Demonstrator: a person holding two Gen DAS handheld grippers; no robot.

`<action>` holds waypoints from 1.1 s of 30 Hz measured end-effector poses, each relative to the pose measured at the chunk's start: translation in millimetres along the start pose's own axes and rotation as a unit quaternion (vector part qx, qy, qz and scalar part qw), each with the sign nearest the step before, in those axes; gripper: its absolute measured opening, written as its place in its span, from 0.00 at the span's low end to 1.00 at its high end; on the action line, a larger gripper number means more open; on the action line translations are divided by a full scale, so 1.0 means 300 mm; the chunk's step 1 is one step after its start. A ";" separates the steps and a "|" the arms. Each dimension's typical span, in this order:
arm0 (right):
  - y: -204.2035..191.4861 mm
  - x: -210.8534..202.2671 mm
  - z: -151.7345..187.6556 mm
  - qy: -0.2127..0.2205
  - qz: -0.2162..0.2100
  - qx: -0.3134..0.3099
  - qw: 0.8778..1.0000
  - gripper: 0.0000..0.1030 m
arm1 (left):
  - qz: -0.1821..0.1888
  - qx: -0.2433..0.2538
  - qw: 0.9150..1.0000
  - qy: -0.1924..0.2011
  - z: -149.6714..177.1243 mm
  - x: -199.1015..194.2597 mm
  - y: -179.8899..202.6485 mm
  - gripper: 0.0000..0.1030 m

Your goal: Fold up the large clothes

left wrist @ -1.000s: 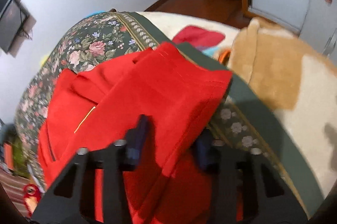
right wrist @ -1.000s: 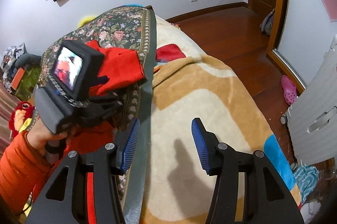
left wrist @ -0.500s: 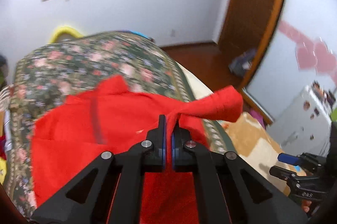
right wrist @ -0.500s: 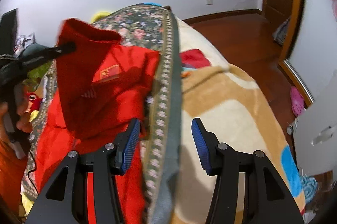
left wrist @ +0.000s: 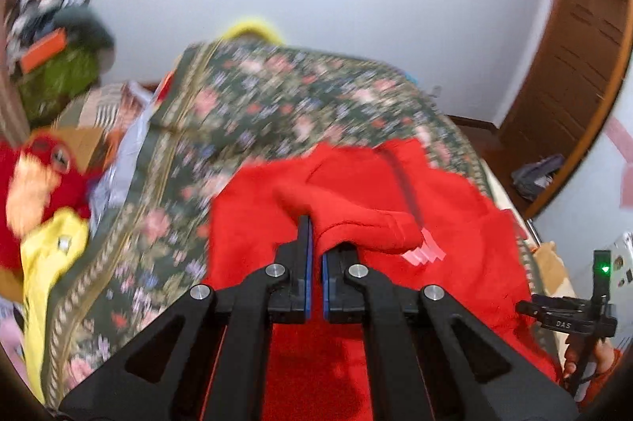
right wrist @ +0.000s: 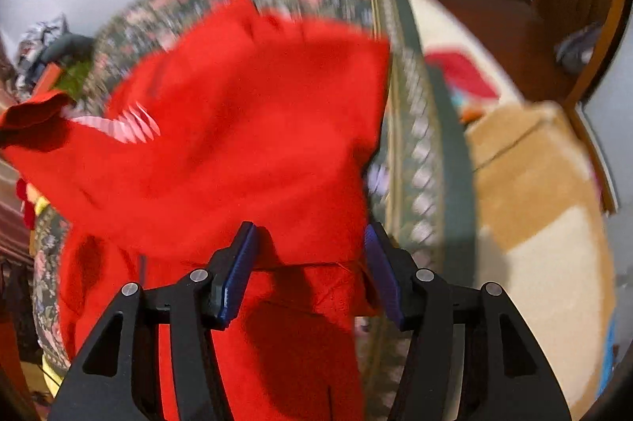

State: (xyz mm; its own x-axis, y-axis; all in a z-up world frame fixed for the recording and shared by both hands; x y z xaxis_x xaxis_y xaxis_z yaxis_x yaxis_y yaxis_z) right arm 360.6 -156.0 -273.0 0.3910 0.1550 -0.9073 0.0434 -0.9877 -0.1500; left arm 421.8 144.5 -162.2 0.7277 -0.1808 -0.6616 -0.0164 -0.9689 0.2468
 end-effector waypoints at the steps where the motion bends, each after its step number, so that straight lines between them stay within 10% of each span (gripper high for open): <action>1: 0.002 0.011 0.004 -0.003 0.004 0.000 1.000 0.51 | 0.000 -0.013 1.000 -0.011 0.028 0.016 -0.044 0.03; 14: -0.001 0.029 0.018 0.010 0.007 -0.004 1.000 0.59 | -0.042 -0.134 0.984 -0.112 0.325 0.200 -0.390 0.11; 20: -0.005 0.034 0.004 0.007 0.012 -0.010 1.000 0.62 | -0.066 -0.114 0.983 -0.131 0.366 0.175 -0.399 0.13; 27: -0.021 0.019 -0.040 -0.035 0.023 -0.027 0.999 0.66 | -0.118 -0.014 0.986 -0.121 0.278 0.077 -0.312 0.56; 33: -0.060 -0.115 -0.149 0.025 0.032 -0.084 0.996 0.66 | -0.098 0.019 0.992 -0.081 0.121 0.016 -0.237 0.75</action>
State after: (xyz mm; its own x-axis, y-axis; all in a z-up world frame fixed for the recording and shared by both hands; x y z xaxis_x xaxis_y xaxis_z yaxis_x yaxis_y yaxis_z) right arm 387.5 -144.4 -221.2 0.4422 0.0947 -0.8919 0.1689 -0.9854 -0.0208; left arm 401.5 206.4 -208.6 0.5999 -0.0101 -0.8000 0.0870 -0.9932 0.0778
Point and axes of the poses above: each gripper's, at about its wrist camera, not at the fingertips, and x roughly the way its jaws point, y to its right, z to its underside, the point moved 2 cm from there along x, roughly the way its jaws point, and after that the axes turned 7 degrees about z, right-handed, at the moved point
